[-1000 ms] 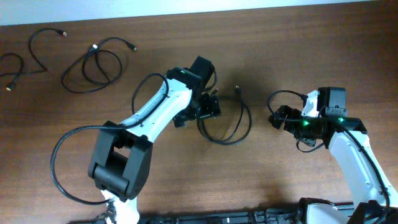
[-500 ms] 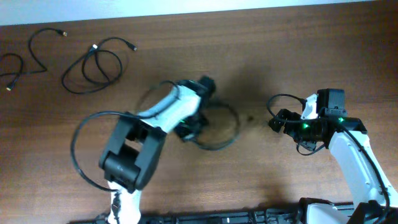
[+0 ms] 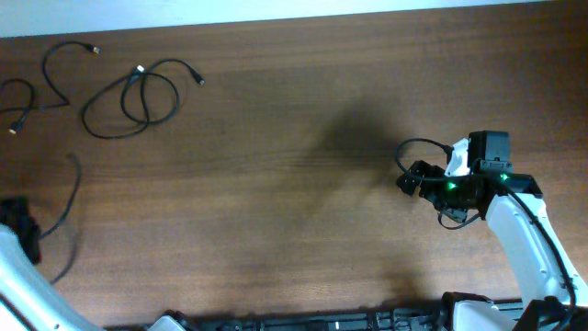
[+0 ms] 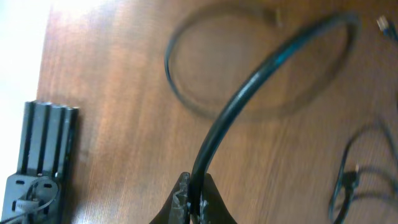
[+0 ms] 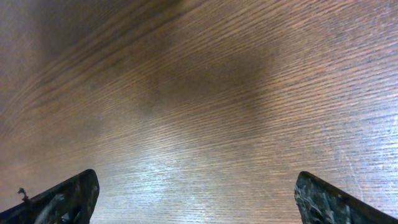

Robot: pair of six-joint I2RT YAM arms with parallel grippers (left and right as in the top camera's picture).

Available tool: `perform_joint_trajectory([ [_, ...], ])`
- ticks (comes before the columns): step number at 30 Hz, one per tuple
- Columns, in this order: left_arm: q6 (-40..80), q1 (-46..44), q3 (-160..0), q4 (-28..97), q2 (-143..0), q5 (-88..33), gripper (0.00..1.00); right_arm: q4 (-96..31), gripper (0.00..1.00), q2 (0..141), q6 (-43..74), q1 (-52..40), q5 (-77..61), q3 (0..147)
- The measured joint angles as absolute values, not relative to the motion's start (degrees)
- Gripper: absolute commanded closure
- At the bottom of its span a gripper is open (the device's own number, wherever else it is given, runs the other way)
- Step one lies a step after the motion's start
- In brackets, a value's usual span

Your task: Untangle cables

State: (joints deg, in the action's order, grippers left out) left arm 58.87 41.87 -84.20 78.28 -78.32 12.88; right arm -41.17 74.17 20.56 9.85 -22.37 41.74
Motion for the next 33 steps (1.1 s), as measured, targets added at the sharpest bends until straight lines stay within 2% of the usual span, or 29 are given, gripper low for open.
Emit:
perform_joint_trajectory([
  [1,58.87,46.44,-84.2,77.97,-78.32,12.6,1.0,-41.17,0.01,74.17,20.53,9.82,-22.35,41.74],
  [3,58.87,49.43,-84.07,73.47,-78.43,12.19,1.0,-41.15,0.01,74.17,20.53,9.82,-22.35,41.74],
  [9,59.4,49.69,-83.99,63.59,-85.25,0.8,1.0,-40.25,0.01,74.15,20.58,9.82,-22.37,41.74],
  [13,67.24,49.69,-83.99,62.81,-93.6,-1.58,1.0,-40.23,0.01,74.15,20.58,9.82,-22.35,41.74],
  [15,68.71,49.69,-83.9,59.77,-98.83,-1.67,0.91,-40.25,0.01,74.15,20.56,9.82,-22.37,41.74],
  [16,69.23,49.69,-83.9,58.02,-101.47,-0.67,0.59,-40.21,0.01,74.08,20.6,9.82,-22.35,41.74],
  [17,69.47,49.69,-83.88,57.69,-105.14,0.51,0.03,-40.18,0.01,74.08,20.6,9.82,-22.35,41.74],
  [24,68.31,49.69,-84.16,59.77,-120.07,1.98,0.0,-39.79,0.01,74.08,22.52,9.82,-22.37,41.74],
  [25,68.16,49.69,-84.18,60.58,-120.07,1.93,0.24,-39.11,0.01,74.08,22.57,9.82,-22.37,41.74],
  [26,68.14,49.69,-84.18,60.75,-120.07,1.96,0.69,-38.52,0.01,74.08,22.55,9.82,-22.37,41.74],
  [27,67.81,49.69,-84.16,60.88,-120.18,1.91,0.87,-38.46,0.01,74.08,22.55,9.82,-22.37,41.74],
  [28,67.72,49.56,-84.16,61.01,-120.4,1.93,1.0,-38.33,0.01,74.08,22.59,9.82,-22.37,41.74],
  [33,67.26,46.44,-83.94,58.81,-120.44,6.2,1.0,-38.3,0.01,74.08,22.55,9.82,-22.35,41.74],
])
